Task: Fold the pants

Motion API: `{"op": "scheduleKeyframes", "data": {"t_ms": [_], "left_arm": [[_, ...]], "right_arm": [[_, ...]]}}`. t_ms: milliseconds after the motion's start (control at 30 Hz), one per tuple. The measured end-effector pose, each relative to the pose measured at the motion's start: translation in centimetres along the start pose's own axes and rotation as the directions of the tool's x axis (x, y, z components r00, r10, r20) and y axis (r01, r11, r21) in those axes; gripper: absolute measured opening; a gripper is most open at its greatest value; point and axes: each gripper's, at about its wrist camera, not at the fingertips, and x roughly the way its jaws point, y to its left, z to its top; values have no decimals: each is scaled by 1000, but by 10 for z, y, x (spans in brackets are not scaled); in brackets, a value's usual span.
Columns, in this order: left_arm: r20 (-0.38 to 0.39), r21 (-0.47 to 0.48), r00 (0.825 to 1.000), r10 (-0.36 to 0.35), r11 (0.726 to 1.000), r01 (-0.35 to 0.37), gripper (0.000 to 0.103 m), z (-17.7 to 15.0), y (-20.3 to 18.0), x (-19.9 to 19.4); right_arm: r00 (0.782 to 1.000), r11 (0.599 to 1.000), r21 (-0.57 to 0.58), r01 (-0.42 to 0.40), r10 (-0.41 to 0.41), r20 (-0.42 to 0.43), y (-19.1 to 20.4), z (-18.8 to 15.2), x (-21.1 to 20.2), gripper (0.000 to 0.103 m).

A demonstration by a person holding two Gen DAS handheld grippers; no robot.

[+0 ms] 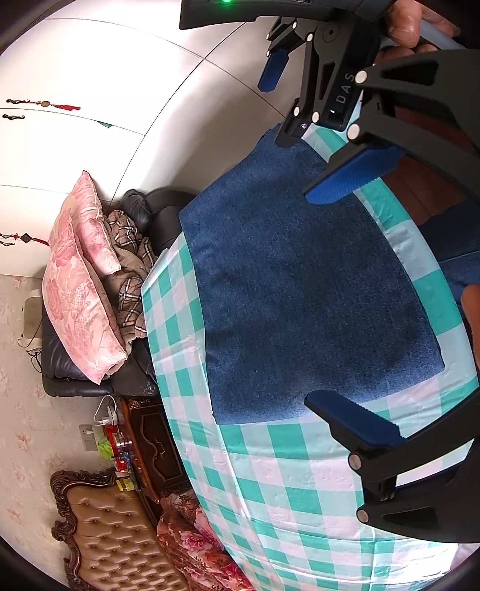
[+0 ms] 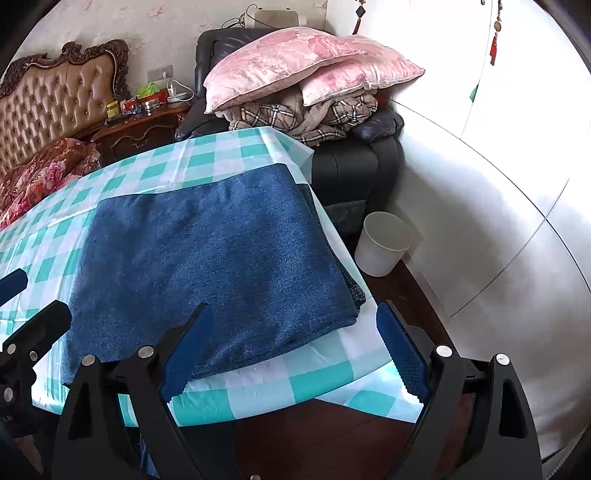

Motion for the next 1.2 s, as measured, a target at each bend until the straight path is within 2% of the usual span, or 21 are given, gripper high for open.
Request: {"op": "scheduleKeyframes", "data": {"t_ms": [1200], "left_arm": [[-4, 1, 1000, -6, 1000, 6, 101, 4, -3, 5]], "right_arm": [[1000, 1000, 8, -3, 3, -10, -1, -1, 4, 85]]}}
